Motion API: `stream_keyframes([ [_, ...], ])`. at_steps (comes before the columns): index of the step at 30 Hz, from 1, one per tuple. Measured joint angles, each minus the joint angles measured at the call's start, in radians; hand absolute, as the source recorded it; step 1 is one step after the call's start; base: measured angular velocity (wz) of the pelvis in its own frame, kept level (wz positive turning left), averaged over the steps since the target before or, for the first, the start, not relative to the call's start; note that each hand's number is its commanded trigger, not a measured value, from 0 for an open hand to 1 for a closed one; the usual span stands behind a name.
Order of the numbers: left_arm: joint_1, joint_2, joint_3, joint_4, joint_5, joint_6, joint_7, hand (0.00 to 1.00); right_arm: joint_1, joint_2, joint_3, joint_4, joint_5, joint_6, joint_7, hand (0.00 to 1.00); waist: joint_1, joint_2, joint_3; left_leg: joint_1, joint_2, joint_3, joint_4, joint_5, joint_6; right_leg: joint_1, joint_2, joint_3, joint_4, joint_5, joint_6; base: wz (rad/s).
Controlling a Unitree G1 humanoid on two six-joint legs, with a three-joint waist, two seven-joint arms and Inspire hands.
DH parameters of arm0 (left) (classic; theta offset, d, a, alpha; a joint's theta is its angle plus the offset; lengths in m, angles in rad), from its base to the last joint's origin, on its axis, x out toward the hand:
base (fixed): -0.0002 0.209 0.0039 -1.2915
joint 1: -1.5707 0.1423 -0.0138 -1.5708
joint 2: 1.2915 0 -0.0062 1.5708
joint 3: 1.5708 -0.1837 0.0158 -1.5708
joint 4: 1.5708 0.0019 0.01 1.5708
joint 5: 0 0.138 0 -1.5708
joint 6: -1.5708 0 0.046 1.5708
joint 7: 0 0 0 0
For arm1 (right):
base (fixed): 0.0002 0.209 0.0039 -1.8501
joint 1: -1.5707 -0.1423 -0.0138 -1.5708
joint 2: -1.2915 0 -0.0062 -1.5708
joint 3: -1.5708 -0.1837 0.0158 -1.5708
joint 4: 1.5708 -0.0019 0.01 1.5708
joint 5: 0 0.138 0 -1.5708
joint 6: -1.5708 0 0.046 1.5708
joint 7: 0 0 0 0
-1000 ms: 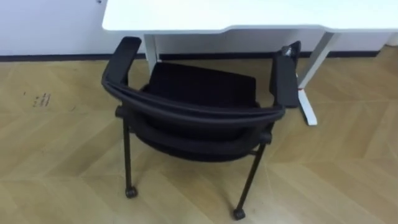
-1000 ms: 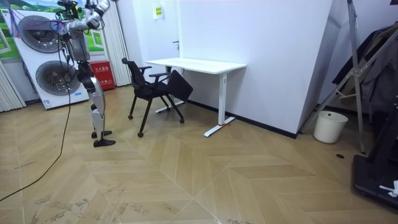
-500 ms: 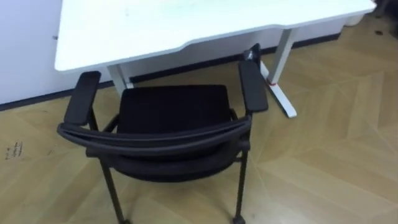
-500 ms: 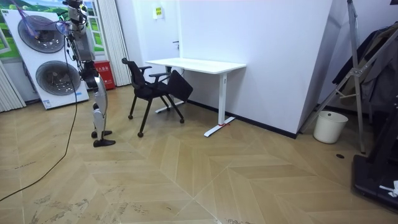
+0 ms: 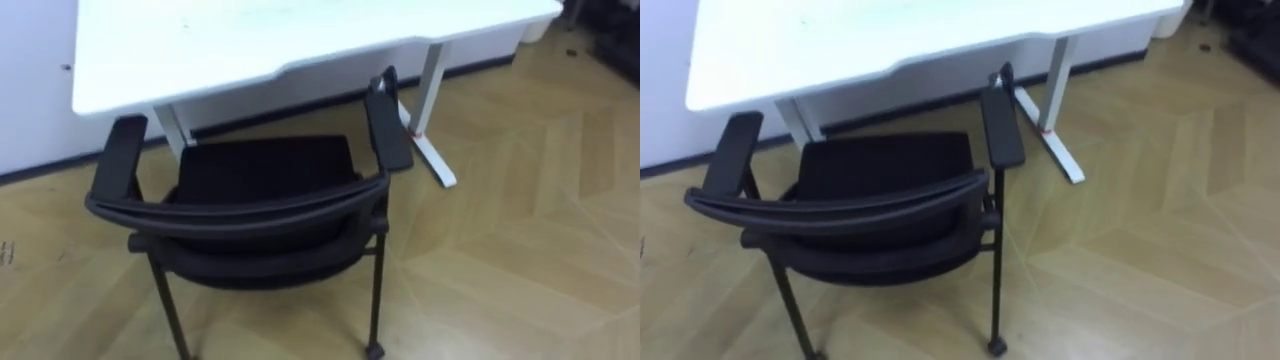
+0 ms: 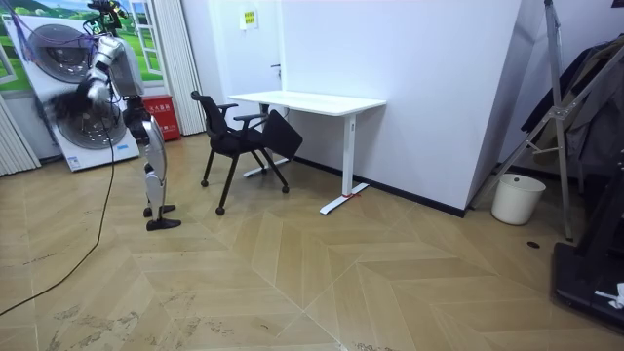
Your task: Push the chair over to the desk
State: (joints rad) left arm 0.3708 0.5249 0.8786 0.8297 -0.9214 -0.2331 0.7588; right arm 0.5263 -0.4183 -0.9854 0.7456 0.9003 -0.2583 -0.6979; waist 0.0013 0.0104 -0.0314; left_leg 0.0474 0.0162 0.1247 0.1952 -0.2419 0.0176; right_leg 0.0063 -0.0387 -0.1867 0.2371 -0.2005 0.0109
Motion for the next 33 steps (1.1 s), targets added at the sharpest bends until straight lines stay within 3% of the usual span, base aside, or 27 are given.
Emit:
stream_keyframes([
  [2,0.045,-0.128,-0.027,0.137,-0.012,-0.001,-0.063,0.00,0.002,0.154,0.048,0.216,0.035,0.014,0.065,0.00,-0.010,0.003,0.0022,0.004,0.007,-0.009,0.035,-0.023,-0.003,0.010,0.004,-0.001,0.002,-0.011,-0.002,0.03],
  [3,0.053,-0.156,-0.031,0.171,-0.012,0.000,-0.084,0.00,0.001,0.181,0.066,0.261,0.036,0.025,0.079,0.00,-0.014,0.004,0.0025,0.007,0.008,-0.009,0.040,-0.028,-0.004,0.012,0.005,0.001,0.005,-0.014,-0.002,-0.06],
  [4,0.059,-0.202,-0.032,0.245,-0.010,0.000,-0.130,0.00,-0.007,0.222,0.095,0.337,0.036,0.052,0.113,0.00,-0.026,0.006,0.0031,0.008,0.008,-0.008,0.044,-0.030,-0.004,0.011,0.004,0.006,0.014,-0.018,-0.002,-0.06],
  [6,0.060,-0.254,-0.042,0.333,0.004,0.001,-0.204,0.00,-0.022,0.252,0.140,0.441,0.022,0.077,0.179,0.00,-0.045,0.007,0.0034,0.007,0.010,-0.011,0.045,-0.030,-0.004,0.013,0.000,0.005,0.023,-0.021,-0.001,0.02],
  [8,0.061,-0.297,-0.115,0.443,0.079,0.021,-0.328,0.00,-0.039,0.260,0.242,0.564,-0.049,0.108,0.288,0.00,-0.051,0.007,0.0032,0.008,0.010,-0.011,0.046,-0.030,-0.003,0.017,-0.006,0.004,0.021,-0.019,0.001,0.02],
  [9,0.061,-0.303,-0.142,0.468,0.103,0.034,-0.360,0.00,-0.042,0.262,0.271,0.581,-0.068,0.118,0.315,0.00,-0.051,0.007,0.0033,0.008,0.009,-0.011,0.046,-0.031,-0.003,0.019,-0.008,0.004,0.019,-0.017,0.002,0.00],
  [12,0.068,-0.321,-0.317,0.534,0.250,0.111,-0.509,0.00,-0.066,0.266,0.422,0.614,-0.207,0.174,0.430,0.00,-0.051,0.008,0.0035,0.021,0.011,-0.008,0.044,-0.033,0.001,0.036,-0.006,0.005,0.003,-0.010,0.004,-0.02],
  [14,0.063,-0.331,-0.457,0.535,0.350,0.163,-0.612,0.00,-0.130,0.266,0.517,0.619,-0.289,0.209,0.497,0.00,-0.052,0.009,0.0044,0.022,0.014,0.001,0.041,-0.033,0.002,0.039,0.000,0.008,-0.002,0.000,0.004,-0.10],
  [18,0.040,-0.347,-0.565,0.521,0.444,0.210,-0.713,0.00,-0.187,0.264,0.621,0.613,-0.364,0.254,0.572,0.00,-0.054,0.019,0.0119,0.054,0.012,0.005,0.026,-0.035,0.004,0.067,0.006,0.010,-0.014,0.001,0.005,-0.02],
  [20,0.006,-0.356,-0.636,0.506,0.456,0.244,-0.732,0.00,-0.201,0.267,0.690,0.609,-0.367,0.279,0.589,0.00,-0.053,0.026,0.0222,0.052,0.012,0.003,0.021,-0.035,0.004,0.066,0.006,0.008,-0.016,0.001,0.005,0.02],
  [23,-0.029,-0.376,-0.691,0.465,0.490,0.278,-0.744,0.00,-0.214,0.268,0.757,0.608,-0.398,0.319,0.600,0.00,-0.054,0.030,0.0368,0.050,0.008,0.007,0.013,-0.034,0.004,0.058,0.008,0.008,-0.015,0.001,0.006,-0.05],
  [26,-0.052,-0.394,-0.710,0.434,0.499,0.295,-0.755,0.00,-0.218,0.272,0.769,0.608,-0.406,0.348,0.615,0.00,-0.056,0.027,0.0371,0.048,0.007,0.011,0.004,-0.034,0.003,0.046,0.011,0.011,-0.015,0.000,0.006,-0.06],
  [33,-0.069,-0.394,-0.742,0.364,0.480,0.297,-0.780,0.00,-0.236,0.284,0.766,0.569,-0.375,0.381,0.614,0.00,-0.080,0.003,0.0398,0.048,0.005,0.009,0.002,-0.034,0.004,0.043,0.010,0.012,-0.016,-0.002,0.010,0.00],
])
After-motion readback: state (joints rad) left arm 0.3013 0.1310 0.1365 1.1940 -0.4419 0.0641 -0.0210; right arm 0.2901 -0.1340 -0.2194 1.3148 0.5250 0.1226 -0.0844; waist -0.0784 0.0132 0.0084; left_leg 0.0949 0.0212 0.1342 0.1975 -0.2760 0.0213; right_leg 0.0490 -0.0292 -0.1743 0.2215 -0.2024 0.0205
